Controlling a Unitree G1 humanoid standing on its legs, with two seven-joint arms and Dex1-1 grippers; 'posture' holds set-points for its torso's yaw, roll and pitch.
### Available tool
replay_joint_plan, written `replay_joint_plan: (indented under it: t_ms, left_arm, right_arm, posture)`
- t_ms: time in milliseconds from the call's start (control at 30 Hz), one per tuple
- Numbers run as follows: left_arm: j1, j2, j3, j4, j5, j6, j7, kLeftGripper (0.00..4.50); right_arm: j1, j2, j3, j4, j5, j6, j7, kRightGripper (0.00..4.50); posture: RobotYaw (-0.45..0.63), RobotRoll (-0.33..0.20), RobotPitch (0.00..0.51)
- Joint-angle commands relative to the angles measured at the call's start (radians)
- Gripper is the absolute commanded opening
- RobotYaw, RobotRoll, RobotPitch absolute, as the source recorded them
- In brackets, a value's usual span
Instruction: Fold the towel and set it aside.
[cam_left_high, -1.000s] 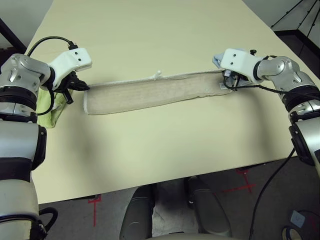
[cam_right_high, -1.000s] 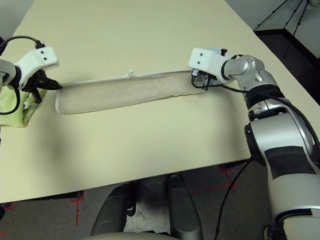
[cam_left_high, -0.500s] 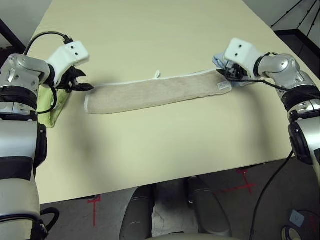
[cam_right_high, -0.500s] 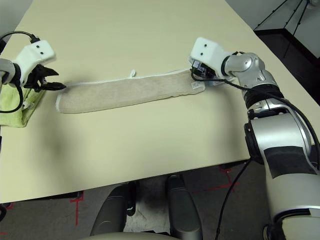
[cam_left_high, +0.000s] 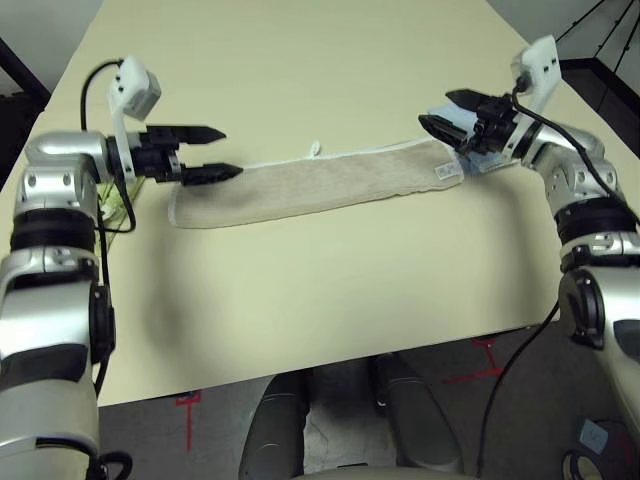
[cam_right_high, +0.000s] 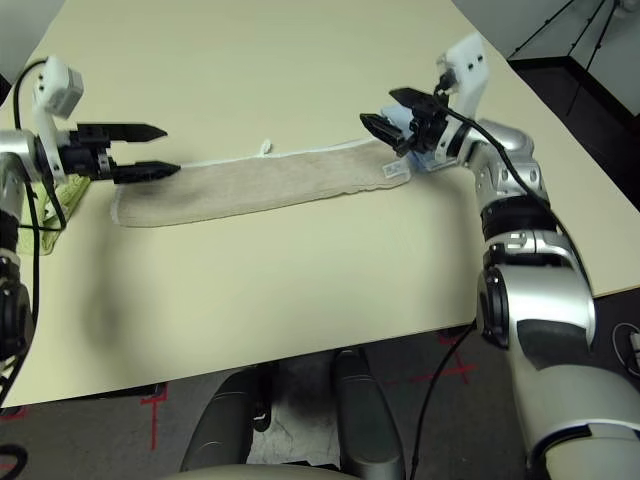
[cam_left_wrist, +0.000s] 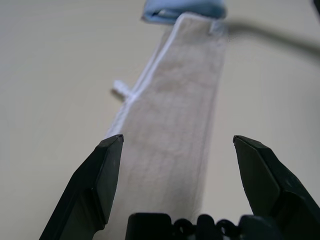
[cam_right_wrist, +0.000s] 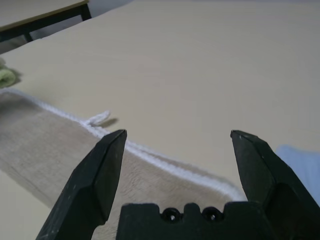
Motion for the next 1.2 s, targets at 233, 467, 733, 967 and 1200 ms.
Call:
replay_joint_plan:
  t_ms: [233,467,733,967,1200]
  left_arm:
    - [0.090,0.021,-0.020,-0.021,0.029,-0.096,0.064,4.45]
    - [0.133,0.048,-0.038,-0.035,0.054,-0.086,0.104,4.45]
    - [0.182,0.042,-0.028,-0.111,0.021,-0.036,0.116,4.45]
    - [0.212,0.053,-0.028,-0.164,0.005,0.006,0.116,4.45]
    - [0.207,0.055,-0.031,-0.172,0.008,0.014,0.116,4.45]
  right_arm:
    - [0.106,0.036,-0.075,-0.283,0.148,0.279,-0.178,4.49]
    - [0.183,0.107,-0.304,-0.504,0.428,0.793,-0.479,4.49]
    - [0.249,0.168,-0.582,-0.616,0.677,1.097,-0.725,4.49]
    - [0.306,0.212,-0.673,-0.627,0.741,1.153,-0.874,4.49]
    - [0.303,0.234,-0.636,-0.582,0.700,1.062,-0.944,4.49]
  posture:
    - [-0.03,0.000,0.217]
    - [-0.03,0.000,0.219]
    - [-0.03,0.000,0.232]
    - [-0.03,0.000,0.244]
    - [-0.03,0.000,0.247]
